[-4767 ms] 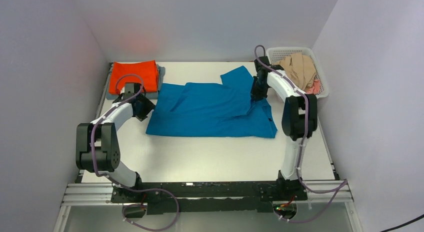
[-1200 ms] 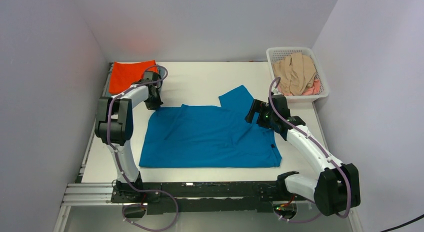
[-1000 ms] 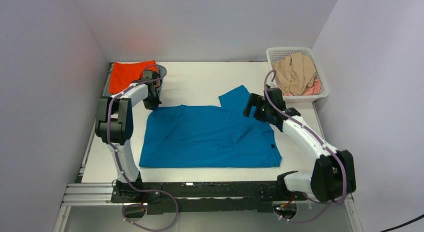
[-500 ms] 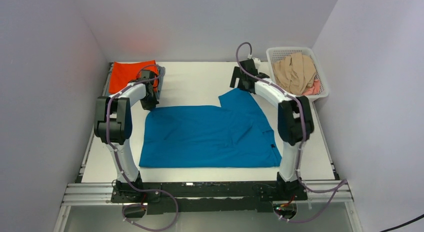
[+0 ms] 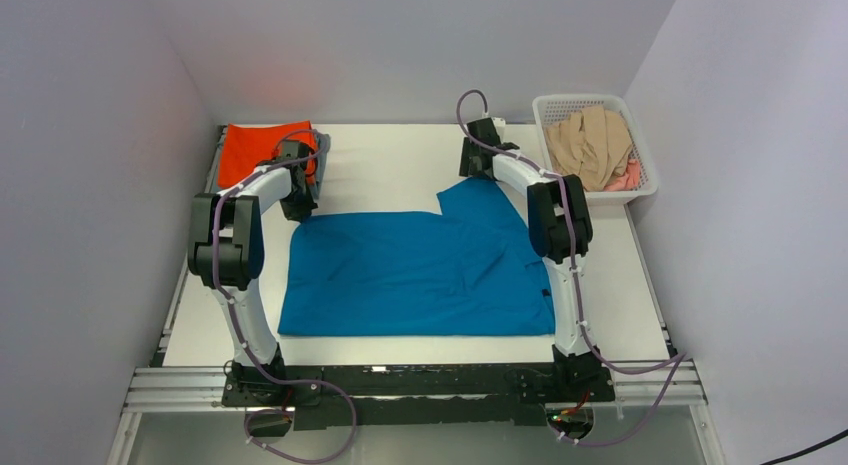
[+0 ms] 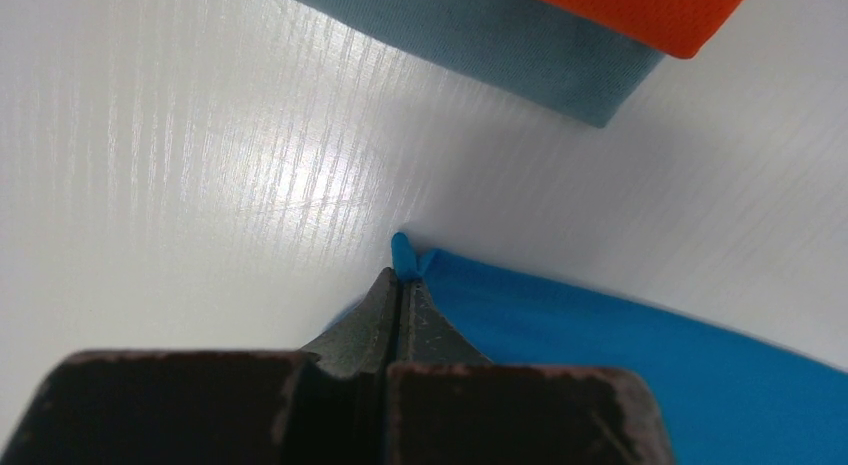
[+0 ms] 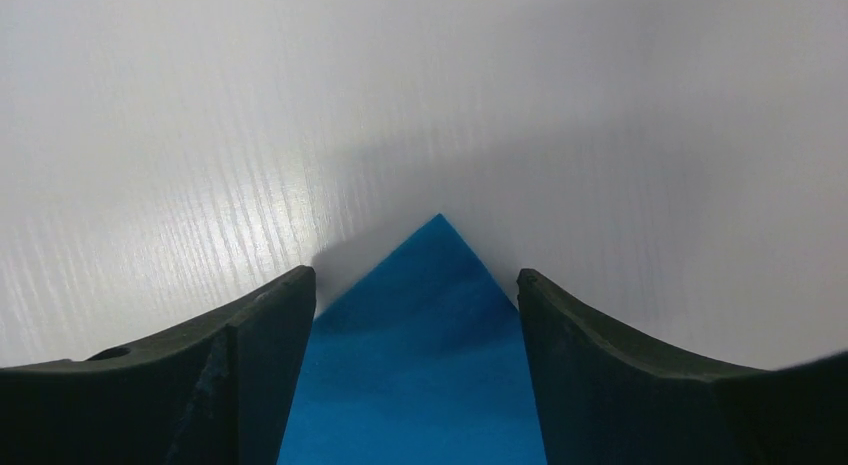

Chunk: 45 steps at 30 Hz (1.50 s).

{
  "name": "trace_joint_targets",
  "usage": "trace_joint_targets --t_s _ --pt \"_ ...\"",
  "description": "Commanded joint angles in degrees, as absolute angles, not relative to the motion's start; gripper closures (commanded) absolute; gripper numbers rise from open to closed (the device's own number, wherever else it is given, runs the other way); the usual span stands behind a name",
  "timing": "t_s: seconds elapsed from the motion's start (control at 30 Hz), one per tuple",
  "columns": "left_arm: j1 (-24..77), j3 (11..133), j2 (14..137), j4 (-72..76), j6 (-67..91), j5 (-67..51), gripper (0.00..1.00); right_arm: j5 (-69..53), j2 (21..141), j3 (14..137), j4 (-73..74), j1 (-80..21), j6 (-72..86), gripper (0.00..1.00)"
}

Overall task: Fold and stack the t-shirts
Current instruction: Grab the side of the flattened tshirt furthest away from the robot with both arms, then fold the other side of the tshirt into a rectangle

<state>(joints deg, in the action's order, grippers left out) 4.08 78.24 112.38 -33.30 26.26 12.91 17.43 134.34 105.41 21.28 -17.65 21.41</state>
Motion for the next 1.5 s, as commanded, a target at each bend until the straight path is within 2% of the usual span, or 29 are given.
trace_joint_targets --t_s 0.0,0.13,0.3,0.43,0.5,0.73,1.23,1.47 --pt "3.53 79.11 110.86 -33.25 27.07 12.96 1.0 17.41 131.66 101.72 19.29 -17.36 20.26 0.27" --pt "3.52 78.77 110.61 -33.03 27.16 12.75 1.0 17.35 129.99 97.82 18.26 -17.23 20.08 0.42" --pt "3.56 78.99 110.75 -33.07 27.31 12.59 1.0 17.65 129.94 97.26 17.55 -17.01 19.77 0.69" --pt "3.28 79.71 111.54 -32.61 27.76 11.77 1.0 17.73 130.89 98.92 16.76 -16.79 19.32 0.85" --pt "3.02 80.81 112.34 -32.15 27.74 10.6 1.0 17.72 131.69 100.81 16.34 -16.65 18.62 0.99" --pt "2.55 85.27 113.34 -32.67 27.2 9.04 1.0 16.58 131.2 104.39 15.17 -16.31 15.42 1.0" --pt "2.57 65.12 97.21 -19.07 25.14 3.72 1.0 9.22 104.31 75.78 7.99 -20.18 15.36 1.0" --pt "3.36 54.28 86.38 -14.67 27.11 3.41 1.0 13.86 90.16 64.43 10.41 -25.22 16.85 1.0"
